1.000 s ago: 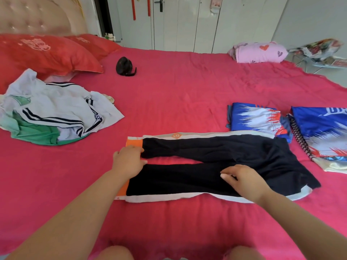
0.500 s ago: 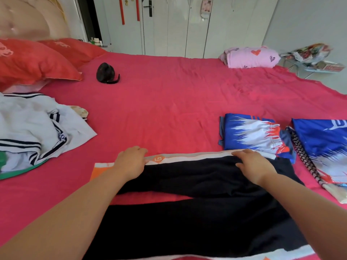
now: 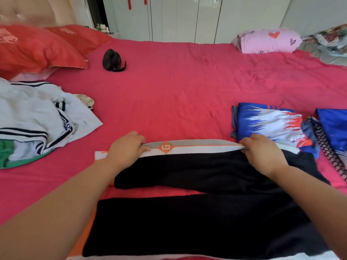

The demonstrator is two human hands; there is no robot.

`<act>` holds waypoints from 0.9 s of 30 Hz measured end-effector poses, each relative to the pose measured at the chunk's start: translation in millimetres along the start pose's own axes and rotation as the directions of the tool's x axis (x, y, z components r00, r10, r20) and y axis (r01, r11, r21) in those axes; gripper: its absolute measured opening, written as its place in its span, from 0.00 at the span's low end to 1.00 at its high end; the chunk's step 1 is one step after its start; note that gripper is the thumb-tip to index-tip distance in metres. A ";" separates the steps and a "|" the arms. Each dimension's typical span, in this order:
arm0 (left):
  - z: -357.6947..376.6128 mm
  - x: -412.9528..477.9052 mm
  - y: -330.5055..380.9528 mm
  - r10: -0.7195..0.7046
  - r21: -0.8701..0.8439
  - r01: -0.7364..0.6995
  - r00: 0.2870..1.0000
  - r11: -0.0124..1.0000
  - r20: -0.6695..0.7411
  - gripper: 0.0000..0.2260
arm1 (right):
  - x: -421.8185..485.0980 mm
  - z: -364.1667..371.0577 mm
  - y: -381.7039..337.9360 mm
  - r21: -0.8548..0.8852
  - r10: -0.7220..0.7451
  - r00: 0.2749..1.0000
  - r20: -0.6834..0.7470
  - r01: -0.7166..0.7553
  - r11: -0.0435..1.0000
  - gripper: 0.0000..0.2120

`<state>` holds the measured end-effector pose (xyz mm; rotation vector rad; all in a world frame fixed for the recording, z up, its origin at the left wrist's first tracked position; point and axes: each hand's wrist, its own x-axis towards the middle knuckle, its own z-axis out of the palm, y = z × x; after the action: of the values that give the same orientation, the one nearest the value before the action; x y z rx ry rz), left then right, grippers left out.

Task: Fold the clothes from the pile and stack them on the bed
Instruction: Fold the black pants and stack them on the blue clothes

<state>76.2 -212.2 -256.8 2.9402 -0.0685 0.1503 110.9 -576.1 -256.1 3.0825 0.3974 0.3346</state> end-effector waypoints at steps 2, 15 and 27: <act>-11.8 -20.3 4.5 0.043 -0.009 -0.044 0.995 0.999 -0.087 0.14 | -20.4 -10.7 1.8 0.044 -0.001 0.996 -0.089 0.005 0.999 0.08; 15.9 -206.4 17.7 0.410 0.070 -0.405 0.907 0.912 -0.090 0.03 | -201.6 -25.0 -9.3 0.012 0.009 0.967 -0.255 -0.006 1.000 0.10; -10.5 -220.5 48.4 0.166 0.069 -0.175 0.980 0.982 0.113 0.20 | -235.7 -27.0 -16.0 0.200 0.148 0.988 0.048 -0.155 0.968 0.24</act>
<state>-146.6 -249.6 -260.6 3.0165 -0.3385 0.0209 -121.5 -620.5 -279.6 3.3230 0.2067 0.2612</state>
